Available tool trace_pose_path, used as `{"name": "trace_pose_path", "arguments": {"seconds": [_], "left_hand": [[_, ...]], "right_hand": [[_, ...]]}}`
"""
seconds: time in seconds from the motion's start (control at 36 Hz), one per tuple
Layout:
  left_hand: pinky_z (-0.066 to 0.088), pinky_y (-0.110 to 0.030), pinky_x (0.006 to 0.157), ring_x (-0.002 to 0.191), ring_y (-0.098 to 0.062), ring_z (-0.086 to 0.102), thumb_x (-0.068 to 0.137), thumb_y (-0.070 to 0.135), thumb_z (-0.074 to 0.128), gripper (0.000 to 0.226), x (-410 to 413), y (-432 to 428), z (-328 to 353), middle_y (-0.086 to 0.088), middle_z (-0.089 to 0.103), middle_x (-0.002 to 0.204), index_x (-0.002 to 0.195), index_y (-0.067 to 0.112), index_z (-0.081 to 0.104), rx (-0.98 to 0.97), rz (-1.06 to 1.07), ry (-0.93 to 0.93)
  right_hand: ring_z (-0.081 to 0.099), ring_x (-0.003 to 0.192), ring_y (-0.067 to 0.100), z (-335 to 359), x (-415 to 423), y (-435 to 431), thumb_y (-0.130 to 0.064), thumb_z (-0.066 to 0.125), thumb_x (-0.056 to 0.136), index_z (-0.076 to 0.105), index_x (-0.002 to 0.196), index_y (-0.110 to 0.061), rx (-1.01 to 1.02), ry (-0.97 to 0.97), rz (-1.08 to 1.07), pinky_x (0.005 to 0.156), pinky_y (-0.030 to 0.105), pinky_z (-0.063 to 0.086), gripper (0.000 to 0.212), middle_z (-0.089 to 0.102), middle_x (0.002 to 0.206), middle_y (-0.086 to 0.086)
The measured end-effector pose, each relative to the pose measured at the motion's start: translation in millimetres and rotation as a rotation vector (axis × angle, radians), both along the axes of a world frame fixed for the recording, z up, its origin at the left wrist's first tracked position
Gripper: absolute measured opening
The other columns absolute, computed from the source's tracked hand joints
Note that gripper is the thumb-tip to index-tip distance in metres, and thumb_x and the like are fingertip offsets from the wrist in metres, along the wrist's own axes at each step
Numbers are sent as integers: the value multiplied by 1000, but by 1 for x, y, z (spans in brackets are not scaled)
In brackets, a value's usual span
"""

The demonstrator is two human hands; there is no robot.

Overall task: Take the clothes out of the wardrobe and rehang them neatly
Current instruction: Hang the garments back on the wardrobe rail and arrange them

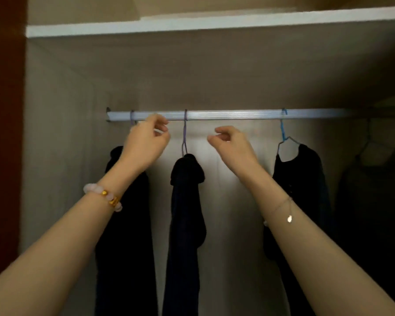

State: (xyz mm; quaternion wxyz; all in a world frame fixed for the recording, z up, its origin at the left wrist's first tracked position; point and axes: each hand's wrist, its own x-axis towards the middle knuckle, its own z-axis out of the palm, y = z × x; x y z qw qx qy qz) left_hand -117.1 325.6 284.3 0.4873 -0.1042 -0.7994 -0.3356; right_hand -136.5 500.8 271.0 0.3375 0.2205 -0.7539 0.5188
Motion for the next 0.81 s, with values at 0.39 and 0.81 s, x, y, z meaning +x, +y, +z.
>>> {"name": "trace_pose_path", "arguments": {"seconds": [0.39,0.81], "left_hand": [[39,-30,91,116,-25,55,93,23,54,33,-13,-11,-27,-9,60,126,124,10,56,-22,-49,-161],[42,-26,57,72,-18,51,84,5,58,12,-44,48,-22,-12,55,93,95,5,53,262,-330,-541]], "right_hand": [[45,124,34,20,-17,87,-22,52,87,40,133,-8,415,6,-895,97,42,39,49,46,135,14],[54,107,42,1,-36,172,-7,38,93,54,110,2,409,-332,-809,85,41,45,25,57,116,24]]}}
